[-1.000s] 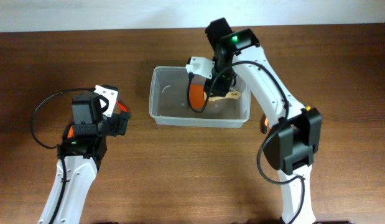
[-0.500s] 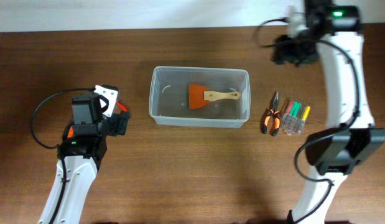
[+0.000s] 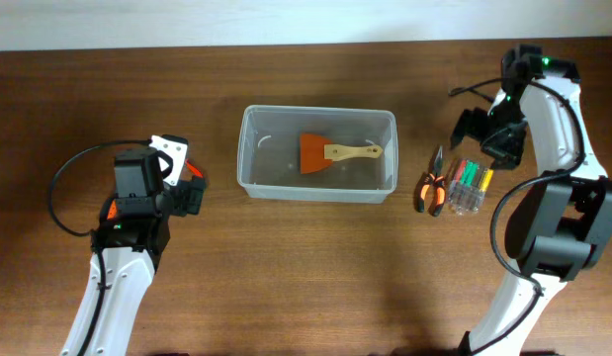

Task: Pack container
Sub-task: 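Grasp the clear screwdriver case with the right gripper, then lower the screwdriver case into the container and release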

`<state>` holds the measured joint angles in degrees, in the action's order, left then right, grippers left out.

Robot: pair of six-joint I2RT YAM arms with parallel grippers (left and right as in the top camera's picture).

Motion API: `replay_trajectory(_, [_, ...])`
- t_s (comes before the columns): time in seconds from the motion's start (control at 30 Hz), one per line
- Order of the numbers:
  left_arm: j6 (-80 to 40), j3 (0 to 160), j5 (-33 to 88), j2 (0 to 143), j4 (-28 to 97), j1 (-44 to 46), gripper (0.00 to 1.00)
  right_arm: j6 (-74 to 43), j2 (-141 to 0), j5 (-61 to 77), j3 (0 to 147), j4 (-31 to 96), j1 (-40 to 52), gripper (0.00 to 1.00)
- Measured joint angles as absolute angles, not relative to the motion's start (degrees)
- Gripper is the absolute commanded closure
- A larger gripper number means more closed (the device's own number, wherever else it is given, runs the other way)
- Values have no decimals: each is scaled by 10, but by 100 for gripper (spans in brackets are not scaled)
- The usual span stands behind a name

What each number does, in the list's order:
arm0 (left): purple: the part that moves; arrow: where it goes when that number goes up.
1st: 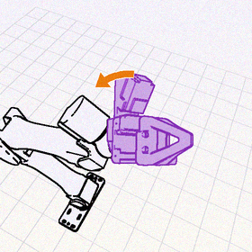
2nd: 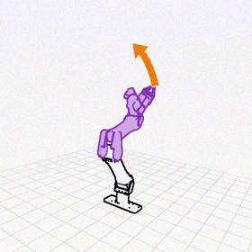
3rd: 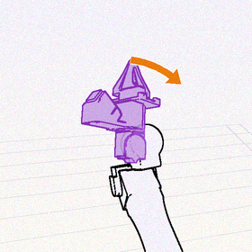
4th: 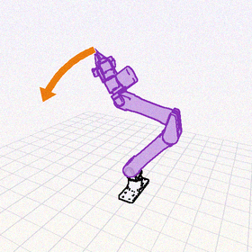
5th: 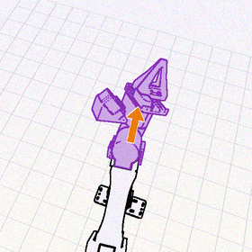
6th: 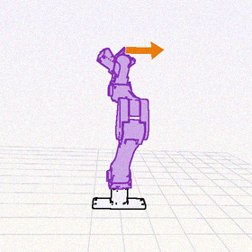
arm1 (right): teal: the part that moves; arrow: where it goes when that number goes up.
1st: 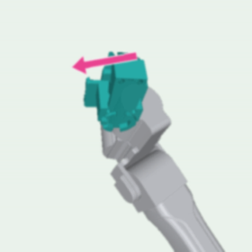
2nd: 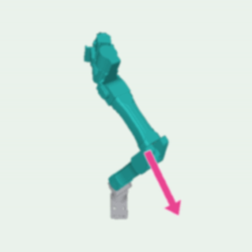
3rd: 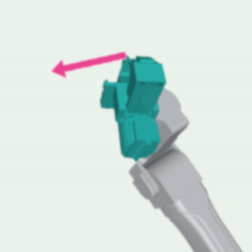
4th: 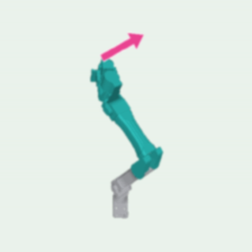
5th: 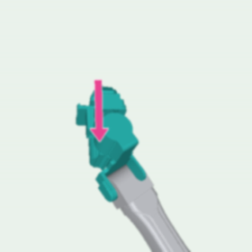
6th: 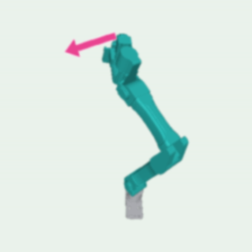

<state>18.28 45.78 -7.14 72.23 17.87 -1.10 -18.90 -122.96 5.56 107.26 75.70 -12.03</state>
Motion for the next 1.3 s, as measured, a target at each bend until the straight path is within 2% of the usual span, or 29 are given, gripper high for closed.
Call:
replay_trajectory(0.33, [183,458,-71,722,179,-11,1,-209,-1229,43,939,653,-157,12])
replay_trajectory(0.5, [183,458,-71,722,179,-11,1,-180,-1230,41,884,599,-157,11])
replay_trajectory(0.53, [183,458,-72,722,179,-11,1,-174,-1229,37,879,597,-157,13])
replay_trajectory(0.6, [183,458,-71,722,179,-11,1,-168,-1226,35,873,591,-157,26])
replay_trajectory(0.83, [183,458,-71,722,179,-11,1,-162,-1218,28,861,580,-157,27])
replay_trajectory(0.87, [183,458,-71,722,179,-11,1,-162,-1218,28,861,580,-157,29])
replay_trajectory(0.97, [183,458,-71,722,179,-11,1,-163,-1217,29,861,580,-157,50])
replay_trajectory(1.0, [183,458,-71,722,179,-11,1,-158,-1216,33,865,584,-157,54])
replay_trajectory(1.13, [183,458,-71,722,179,-11,1,-158,-1215,57,901,607,-156,55])
replay_trajectory(1.3, [183,458,-71,722,179,-11,1,-154,-1183,65,1024,652,-129,55])
